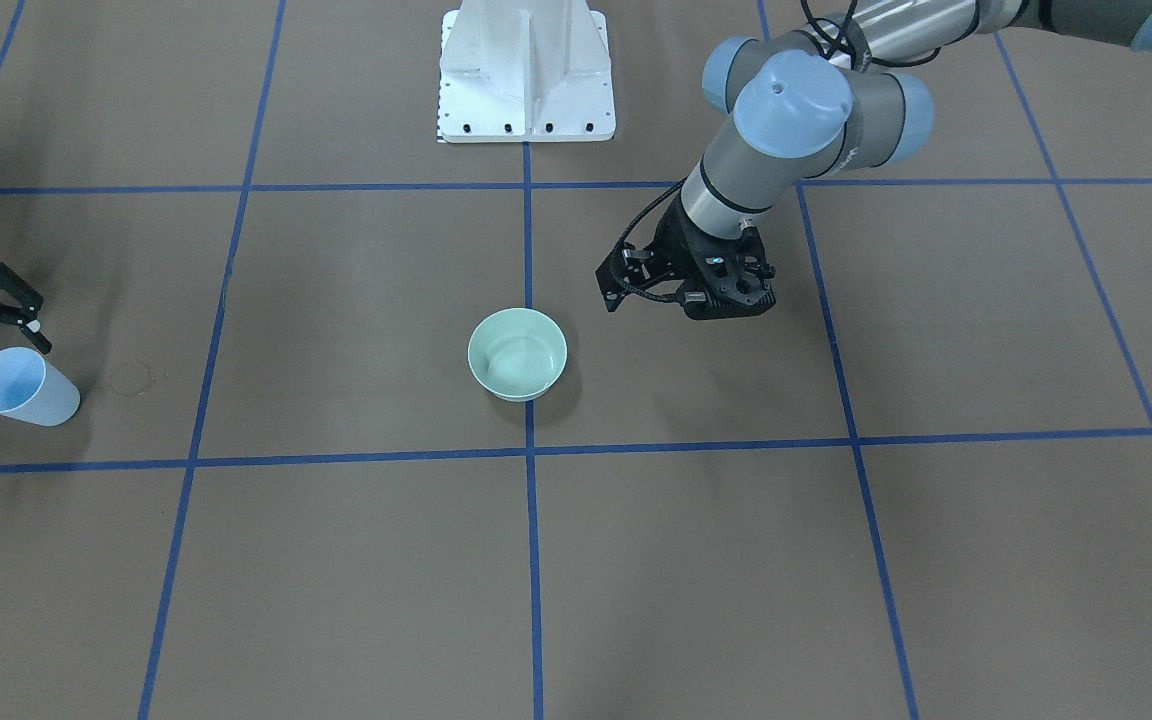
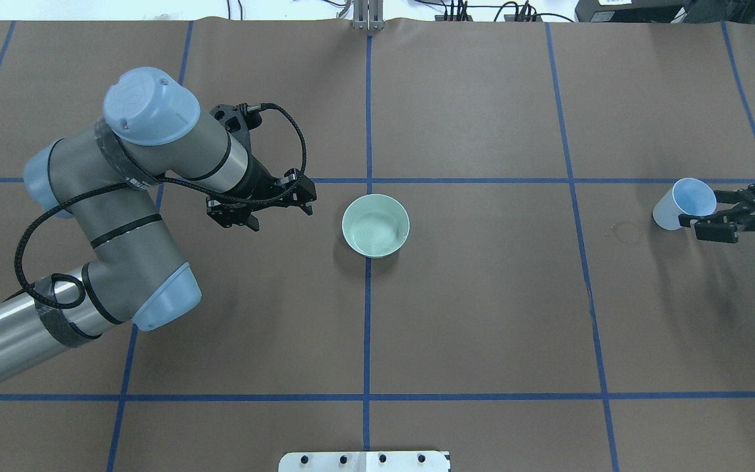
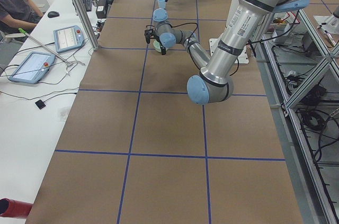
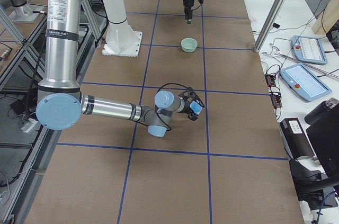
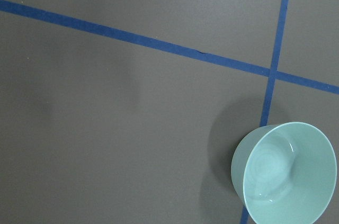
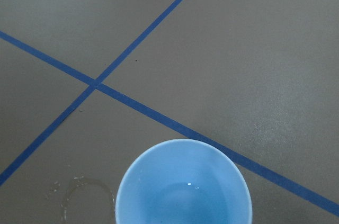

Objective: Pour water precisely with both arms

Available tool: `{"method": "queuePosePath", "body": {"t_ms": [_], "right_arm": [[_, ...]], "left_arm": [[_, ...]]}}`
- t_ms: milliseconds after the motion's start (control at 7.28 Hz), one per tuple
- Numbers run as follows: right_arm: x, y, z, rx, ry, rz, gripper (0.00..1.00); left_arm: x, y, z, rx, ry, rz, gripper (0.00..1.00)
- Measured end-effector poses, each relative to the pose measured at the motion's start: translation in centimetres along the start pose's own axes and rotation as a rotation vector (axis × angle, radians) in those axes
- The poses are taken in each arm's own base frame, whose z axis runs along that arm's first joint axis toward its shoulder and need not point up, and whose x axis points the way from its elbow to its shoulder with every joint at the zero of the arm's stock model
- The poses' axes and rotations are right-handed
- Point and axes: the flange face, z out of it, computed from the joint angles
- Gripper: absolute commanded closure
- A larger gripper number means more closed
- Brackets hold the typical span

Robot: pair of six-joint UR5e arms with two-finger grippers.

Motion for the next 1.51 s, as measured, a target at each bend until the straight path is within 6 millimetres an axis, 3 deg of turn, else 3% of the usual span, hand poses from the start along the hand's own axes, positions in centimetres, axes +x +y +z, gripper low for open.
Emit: {"method": "queuePosePath", "body": {"t_ms": [550, 1100, 1512], "right_arm": [[-0.1, -0.4, 0.9, 0.000, -0.002, -0.002, 0.02], [0.1, -0.2, 1.2, -0.006, 0.000, 0.000, 0.42], [-0.8, -1.5, 1.2, 0.011, -0.019, -0.008, 0.52]], "left_arm": [[-0.3, 0.0, 0.1, -0.001, -0.004, -0.001, 0.01], [-0.3, 0.0, -0.1, 0.001, -0.001, 0.009, 0.01], [-0.3, 0.1, -0.3, 0.002, 0.001, 0.011, 0.01]]}}
